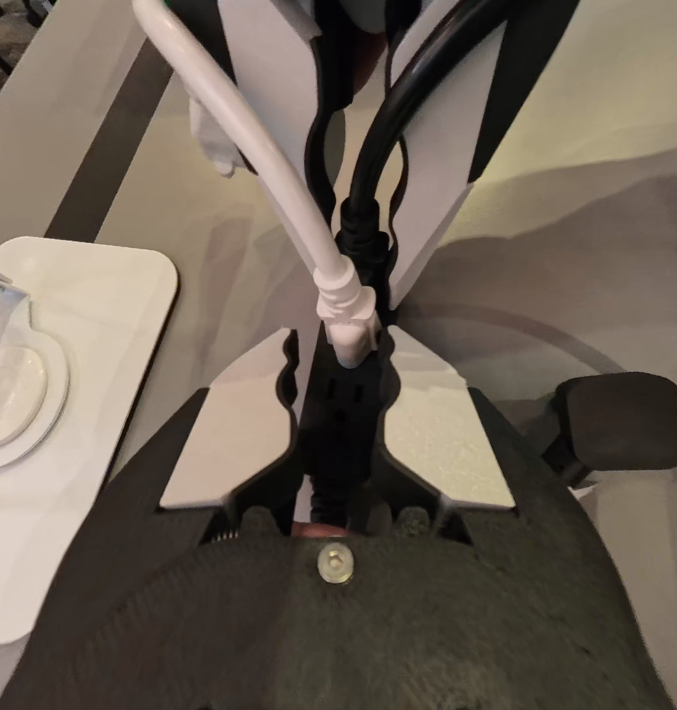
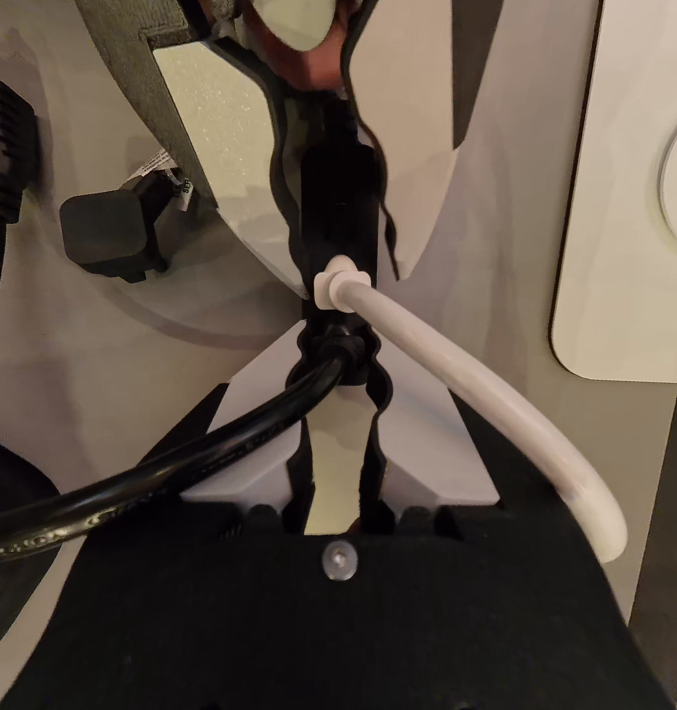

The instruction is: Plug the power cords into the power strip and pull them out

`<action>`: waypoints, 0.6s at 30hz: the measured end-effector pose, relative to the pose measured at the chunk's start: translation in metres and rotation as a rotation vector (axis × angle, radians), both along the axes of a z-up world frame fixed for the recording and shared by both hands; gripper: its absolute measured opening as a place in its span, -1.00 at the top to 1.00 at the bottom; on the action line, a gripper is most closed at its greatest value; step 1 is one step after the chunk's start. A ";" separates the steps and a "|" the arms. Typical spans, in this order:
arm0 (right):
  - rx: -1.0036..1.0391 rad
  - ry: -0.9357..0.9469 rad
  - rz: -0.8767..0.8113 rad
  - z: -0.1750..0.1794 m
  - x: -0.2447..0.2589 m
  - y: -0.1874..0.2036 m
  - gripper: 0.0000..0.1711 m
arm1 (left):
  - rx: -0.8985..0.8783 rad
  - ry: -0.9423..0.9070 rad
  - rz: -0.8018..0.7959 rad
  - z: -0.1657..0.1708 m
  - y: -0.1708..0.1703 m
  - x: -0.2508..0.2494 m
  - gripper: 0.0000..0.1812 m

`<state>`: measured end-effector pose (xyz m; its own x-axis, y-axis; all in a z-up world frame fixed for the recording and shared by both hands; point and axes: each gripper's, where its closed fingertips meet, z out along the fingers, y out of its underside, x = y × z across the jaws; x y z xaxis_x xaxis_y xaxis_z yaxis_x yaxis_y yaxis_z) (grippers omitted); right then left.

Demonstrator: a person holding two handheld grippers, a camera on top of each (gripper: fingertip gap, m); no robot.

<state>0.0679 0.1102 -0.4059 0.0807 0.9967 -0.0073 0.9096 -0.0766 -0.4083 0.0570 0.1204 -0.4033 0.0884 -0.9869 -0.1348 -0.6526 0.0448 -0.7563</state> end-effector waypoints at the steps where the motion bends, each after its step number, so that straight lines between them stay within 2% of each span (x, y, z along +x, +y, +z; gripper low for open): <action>1: -0.002 0.003 0.000 0.000 0.000 0.000 0.75 | -0.001 -0.005 -0.003 0.000 -0.001 0.001 0.58; 5: 0.004 0.012 -0.004 0.000 0.000 0.000 0.74 | 0.012 0.043 -0.018 -0.001 -0.006 0.003 0.72; 18: 0.015 -0.014 0.031 0.000 -0.002 -0.002 0.75 | 0.004 0.053 -0.032 -0.002 -0.007 0.000 0.71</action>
<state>0.0661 0.1079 -0.4061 0.0501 0.9987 0.0087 0.9173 -0.0425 -0.3960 0.0567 0.1132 -0.4057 0.0492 -0.9885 -0.1429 -0.6900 0.0698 -0.7204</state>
